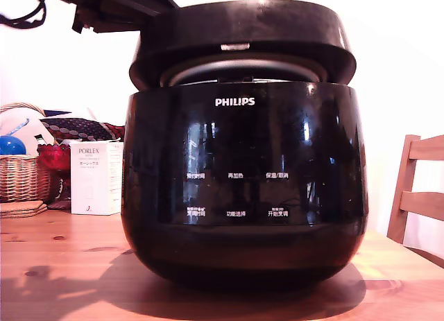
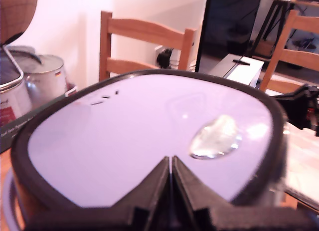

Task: Close the rice cooker by pressing the lid down with medium force

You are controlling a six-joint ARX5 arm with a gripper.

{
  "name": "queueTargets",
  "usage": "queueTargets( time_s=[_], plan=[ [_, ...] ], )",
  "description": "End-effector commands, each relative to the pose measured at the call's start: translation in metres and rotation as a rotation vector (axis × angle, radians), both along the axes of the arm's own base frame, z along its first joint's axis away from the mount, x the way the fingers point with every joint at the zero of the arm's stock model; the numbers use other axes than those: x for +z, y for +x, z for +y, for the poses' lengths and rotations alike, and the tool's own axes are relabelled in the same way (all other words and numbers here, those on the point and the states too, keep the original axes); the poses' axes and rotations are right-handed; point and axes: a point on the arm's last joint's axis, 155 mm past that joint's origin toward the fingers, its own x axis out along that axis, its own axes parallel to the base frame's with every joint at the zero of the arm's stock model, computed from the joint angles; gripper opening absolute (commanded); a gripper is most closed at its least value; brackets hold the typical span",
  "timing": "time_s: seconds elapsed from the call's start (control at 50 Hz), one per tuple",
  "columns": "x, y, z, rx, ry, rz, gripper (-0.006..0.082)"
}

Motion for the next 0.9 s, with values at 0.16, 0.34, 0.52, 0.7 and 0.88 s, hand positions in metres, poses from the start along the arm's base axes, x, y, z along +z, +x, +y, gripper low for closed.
queueTargets(
  time_s=[0.16,0.34,0.52,0.7,0.88],
  plan=[
    [-0.027,-0.007,0.001,-0.009,0.004,-0.002,-0.0021],
    [-0.031,-0.008,0.003,-0.006,-0.007,-0.017,-0.0021],
    [-0.033,-0.01,0.002,-0.013,-0.017,-0.032,-0.0021],
    [-0.039,-0.019,-0.003,-0.042,0.003,-0.043,-0.0021],
    [-0.056,-0.028,-0.006,-0.065,0.032,-0.009,-0.0021]
  ],
)
